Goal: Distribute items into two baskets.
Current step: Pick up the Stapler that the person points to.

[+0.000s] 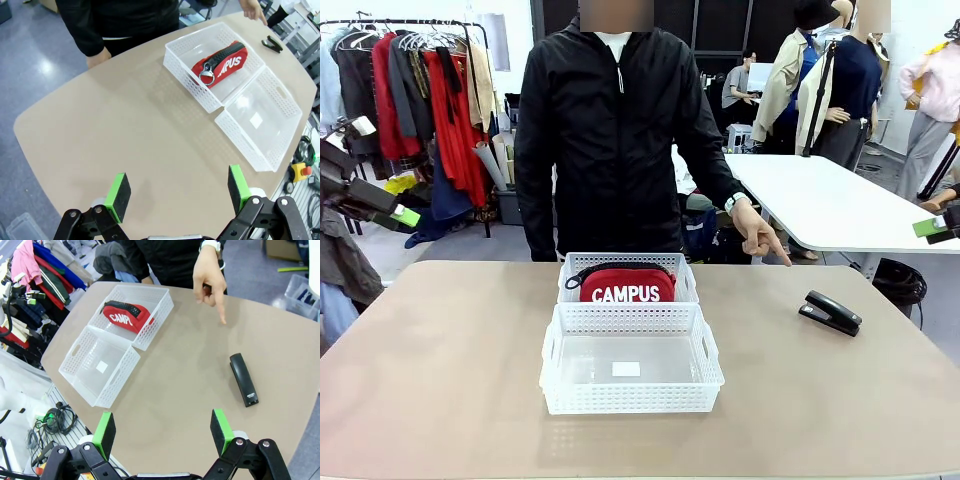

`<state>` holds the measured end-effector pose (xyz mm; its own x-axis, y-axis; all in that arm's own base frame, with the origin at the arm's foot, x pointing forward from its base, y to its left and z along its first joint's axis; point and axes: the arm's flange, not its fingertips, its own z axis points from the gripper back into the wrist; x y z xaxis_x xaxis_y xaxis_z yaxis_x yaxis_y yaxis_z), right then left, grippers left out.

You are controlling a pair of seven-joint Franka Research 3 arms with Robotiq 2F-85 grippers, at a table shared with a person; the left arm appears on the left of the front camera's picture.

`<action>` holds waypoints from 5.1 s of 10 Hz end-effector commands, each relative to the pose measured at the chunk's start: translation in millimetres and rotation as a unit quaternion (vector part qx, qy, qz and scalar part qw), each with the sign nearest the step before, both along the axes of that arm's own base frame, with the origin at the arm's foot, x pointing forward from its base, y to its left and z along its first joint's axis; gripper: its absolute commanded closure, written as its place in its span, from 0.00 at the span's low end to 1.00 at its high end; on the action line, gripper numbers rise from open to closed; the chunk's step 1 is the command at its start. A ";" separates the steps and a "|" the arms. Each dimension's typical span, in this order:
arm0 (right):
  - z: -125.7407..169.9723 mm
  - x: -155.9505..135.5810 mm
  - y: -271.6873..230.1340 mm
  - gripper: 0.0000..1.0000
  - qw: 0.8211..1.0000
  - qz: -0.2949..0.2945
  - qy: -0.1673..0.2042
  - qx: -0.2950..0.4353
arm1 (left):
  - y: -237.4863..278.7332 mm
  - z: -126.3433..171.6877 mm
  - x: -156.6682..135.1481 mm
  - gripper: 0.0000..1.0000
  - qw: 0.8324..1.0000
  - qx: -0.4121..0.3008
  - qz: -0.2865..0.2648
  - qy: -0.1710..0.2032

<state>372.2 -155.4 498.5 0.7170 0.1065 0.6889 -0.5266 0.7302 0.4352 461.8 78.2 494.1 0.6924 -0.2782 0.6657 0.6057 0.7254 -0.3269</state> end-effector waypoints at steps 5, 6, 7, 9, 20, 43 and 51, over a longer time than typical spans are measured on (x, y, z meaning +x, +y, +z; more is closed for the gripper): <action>-10.2 73.7 38.9 0.00 0.991 0.040 0.004 -0.131 | -0.3 -0.9 -0.6 0.00 1.000 -0.003 0.005 0.000; -19.0 89.0 45.0 0.00 0.987 0.049 0.013 -0.154 | -0.3 -0.9 -0.6 0.00 1.000 -0.003 0.005 0.000; -27.8 104.0 52.4 0.00 0.981 0.053 0.015 -0.185 | -0.3 -0.9 -0.6 0.00 1.000 -0.003 0.005 0.000; -45.0 128.3 62.6 0.00 0.969 0.084 0.028 -0.230 | -0.3 -0.9 -0.6 0.00 1.000 -0.003 0.005 0.000; -129.2 190.1 77.9 0.00 0.899 0.229 0.025 -0.372 | -0.3 -0.9 -0.6 0.00 1.000 -0.003 0.005 0.000; -188.5 203.5 82.9 0.96 0.873 0.275 0.097 -0.390 | -0.3 -0.9 -0.6 0.00 1.000 -0.003 0.005 0.000; -190.6 195.8 83.4 0.96 0.879 0.273 0.082 -0.381 | -0.3 -0.9 -0.6 0.00 1.000 -0.003 0.005 0.000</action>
